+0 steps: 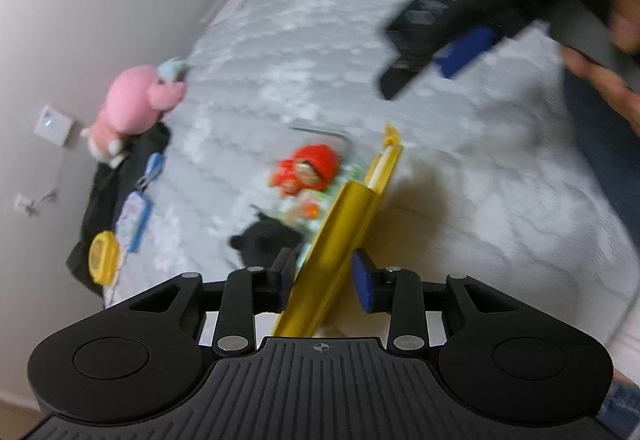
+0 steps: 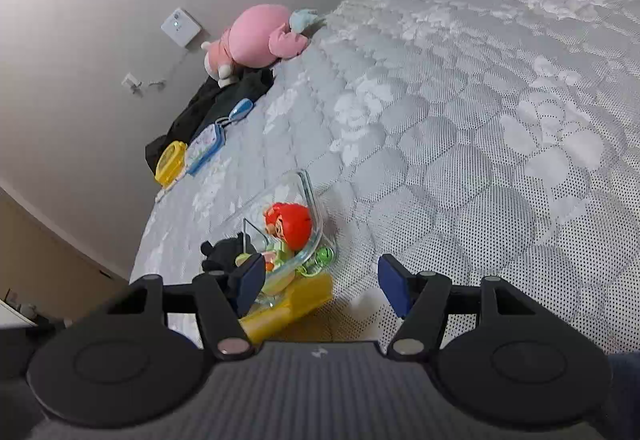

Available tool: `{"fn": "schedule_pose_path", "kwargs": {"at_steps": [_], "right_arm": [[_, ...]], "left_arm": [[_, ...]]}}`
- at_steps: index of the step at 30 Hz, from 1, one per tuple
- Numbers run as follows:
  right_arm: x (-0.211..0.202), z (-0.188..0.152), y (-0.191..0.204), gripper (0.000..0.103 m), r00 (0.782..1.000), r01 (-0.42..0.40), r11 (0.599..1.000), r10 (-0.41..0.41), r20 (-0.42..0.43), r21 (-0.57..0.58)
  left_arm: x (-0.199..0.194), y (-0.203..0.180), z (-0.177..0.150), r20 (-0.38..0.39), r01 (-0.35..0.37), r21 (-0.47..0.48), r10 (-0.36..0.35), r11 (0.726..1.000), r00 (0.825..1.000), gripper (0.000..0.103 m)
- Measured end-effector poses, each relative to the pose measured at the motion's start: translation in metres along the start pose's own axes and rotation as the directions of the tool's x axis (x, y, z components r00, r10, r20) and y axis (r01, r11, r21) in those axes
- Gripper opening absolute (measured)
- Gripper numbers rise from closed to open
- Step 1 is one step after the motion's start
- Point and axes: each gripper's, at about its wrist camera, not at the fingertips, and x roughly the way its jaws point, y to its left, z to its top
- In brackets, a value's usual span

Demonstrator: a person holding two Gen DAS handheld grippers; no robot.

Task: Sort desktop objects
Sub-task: 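Lift and flip the yellow lid with the left tool toward the container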

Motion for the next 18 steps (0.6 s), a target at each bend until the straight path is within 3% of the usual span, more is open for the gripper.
{"fn": "schedule_pose_path", "kwargs": {"at_steps": [13,16,18], "right_arm": [[0.013,-0.007,0.011,0.065,0.998,0.004,0.996,-0.011,-0.068,-0.093],[0.017,-0.011,0.016,0.065,0.996,0.011,0.992,-0.022,-0.087,-0.124],[0.019,-0.012,0.017,0.066,0.995,0.015,0.991,-0.028,-0.092,-0.133]], "left_arm": [[0.015,0.034,0.021,0.035,-0.087,-0.062,0.089,0.994,0.995,0.054],[0.023,0.045,0.022,0.031,-0.151,-0.067,0.153,0.986,0.988,0.057],[0.028,0.055,0.024,0.02,-0.143,-0.094,0.146,0.985,0.989,0.059]]}}
